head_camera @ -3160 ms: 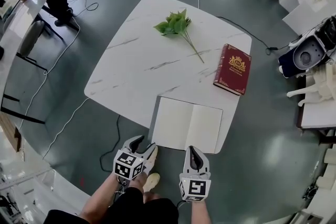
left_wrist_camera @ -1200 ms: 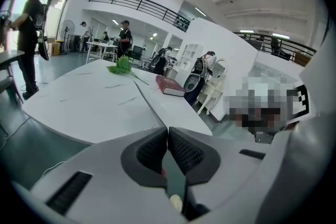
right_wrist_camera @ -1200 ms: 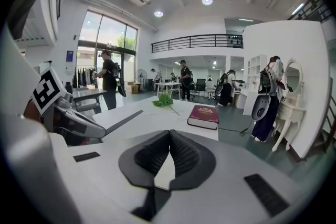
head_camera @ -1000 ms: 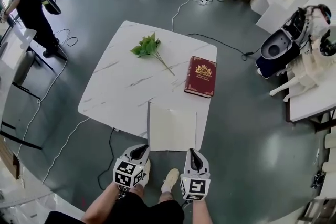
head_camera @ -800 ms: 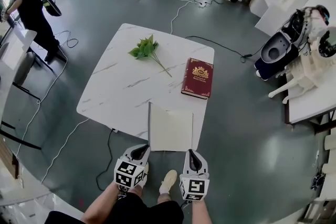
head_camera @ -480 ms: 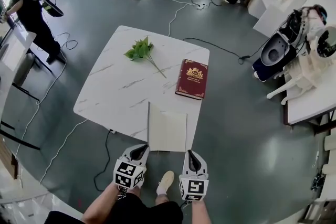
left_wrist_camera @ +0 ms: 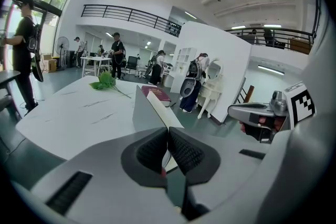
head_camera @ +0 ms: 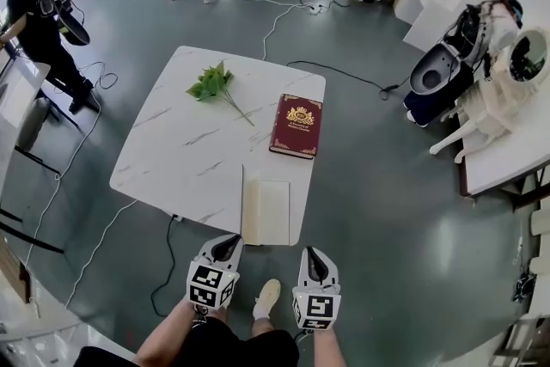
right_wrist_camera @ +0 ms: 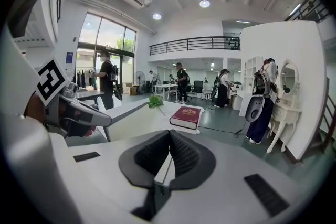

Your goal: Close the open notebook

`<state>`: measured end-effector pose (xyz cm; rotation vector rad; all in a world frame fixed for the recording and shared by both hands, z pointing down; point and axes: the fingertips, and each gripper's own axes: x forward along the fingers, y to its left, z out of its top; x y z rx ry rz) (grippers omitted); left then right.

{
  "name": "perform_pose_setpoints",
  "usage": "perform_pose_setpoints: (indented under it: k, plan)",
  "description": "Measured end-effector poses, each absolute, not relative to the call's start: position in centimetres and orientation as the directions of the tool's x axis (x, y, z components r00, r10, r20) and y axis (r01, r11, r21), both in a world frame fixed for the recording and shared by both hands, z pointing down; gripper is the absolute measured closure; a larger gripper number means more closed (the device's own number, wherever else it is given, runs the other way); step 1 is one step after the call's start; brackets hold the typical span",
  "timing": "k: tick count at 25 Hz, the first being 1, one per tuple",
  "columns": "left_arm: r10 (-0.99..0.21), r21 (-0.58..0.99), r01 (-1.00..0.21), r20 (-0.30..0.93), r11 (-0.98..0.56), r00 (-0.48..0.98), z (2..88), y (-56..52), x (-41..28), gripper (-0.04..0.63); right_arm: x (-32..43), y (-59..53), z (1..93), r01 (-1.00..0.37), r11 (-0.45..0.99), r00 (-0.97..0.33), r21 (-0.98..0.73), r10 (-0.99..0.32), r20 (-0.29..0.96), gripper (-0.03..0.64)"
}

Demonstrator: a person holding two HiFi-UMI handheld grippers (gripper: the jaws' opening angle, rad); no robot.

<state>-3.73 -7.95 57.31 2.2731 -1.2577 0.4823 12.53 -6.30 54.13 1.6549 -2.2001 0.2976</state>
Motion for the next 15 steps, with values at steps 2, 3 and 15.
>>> perform_pose_setpoints:
  k: [2, 3, 15]
  plan:
    - [-0.68, 0.246, -0.854, 0.522, -0.459, 0.515, 57.3, -8.0, -3.0, 0.563, 13.3, -6.1, 54.2, -0.959, 0.28, -0.235, 0.05, -0.879, 0.414, 0.601]
    - [-0.678, 0.245, -0.852, 0.521, -0.463, 0.518, 57.3, -8.0, -2.6, 0.563, 13.6, -6.0, 54.2, -0.96, 0.275, -0.231, 0.049, -0.88, 0.414, 0.601]
    - [-0.644, 0.221, -0.82, 0.525, -0.527, 0.556, 58.0, -8.6, 2.5, 0.563, 17.2, -5.2, 55.1, -0.973, 0.23, -0.197, 0.027, -0.886, 0.419, 0.601]
